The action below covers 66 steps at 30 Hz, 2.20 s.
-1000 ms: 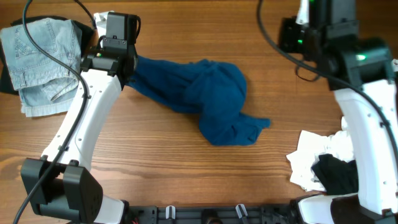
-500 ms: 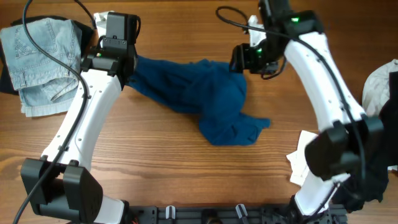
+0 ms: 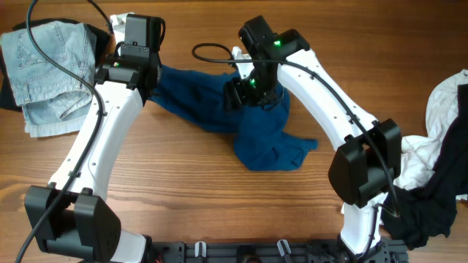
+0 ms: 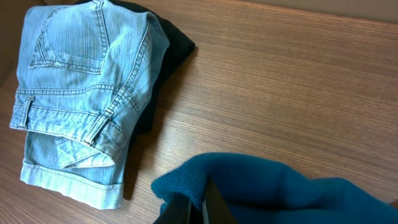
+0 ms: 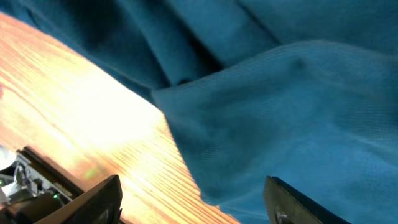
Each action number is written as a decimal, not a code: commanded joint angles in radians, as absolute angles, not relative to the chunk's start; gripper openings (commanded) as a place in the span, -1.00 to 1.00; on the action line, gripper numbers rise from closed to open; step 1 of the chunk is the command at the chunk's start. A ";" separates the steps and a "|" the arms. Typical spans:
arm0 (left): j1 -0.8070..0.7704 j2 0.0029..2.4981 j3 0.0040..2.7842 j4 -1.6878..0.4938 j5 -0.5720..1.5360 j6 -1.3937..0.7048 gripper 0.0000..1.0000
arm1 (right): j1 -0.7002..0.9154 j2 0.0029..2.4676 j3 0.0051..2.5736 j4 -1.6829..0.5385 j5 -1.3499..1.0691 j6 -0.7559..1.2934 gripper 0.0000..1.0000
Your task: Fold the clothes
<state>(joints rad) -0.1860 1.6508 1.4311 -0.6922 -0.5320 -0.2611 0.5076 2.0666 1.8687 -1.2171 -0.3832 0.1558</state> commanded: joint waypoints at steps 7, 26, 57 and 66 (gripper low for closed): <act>-0.186 1.649 1.444 -0.690 -0.528 -0.266 -0.92 | 0.508 2.161 1.837 -1.220 -0.450 0.156 0.18; -0.186 1.649 1.444 -0.690 -0.528 -0.266 -0.92 | 0.506 2.175 1.842 -1.161 -0.411 0.161 -0.90; -0.186 1.649 1.444 -0.695 -0.489 -0.270 -0.92 | 0.012 1.763 2.026 -1.303 -0.134 0.162 -0.91; -0.186 1.649 1.444 -0.635 -0.389 -0.271 -0.92 | -0.136 1.763 2.117 -1.135 -0.137 0.138 -0.91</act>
<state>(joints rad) -0.1860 1.6508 1.4311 -0.6502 -0.4377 -0.2615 -0.1066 1.7725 2.0392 -1.1763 -0.1558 0.1692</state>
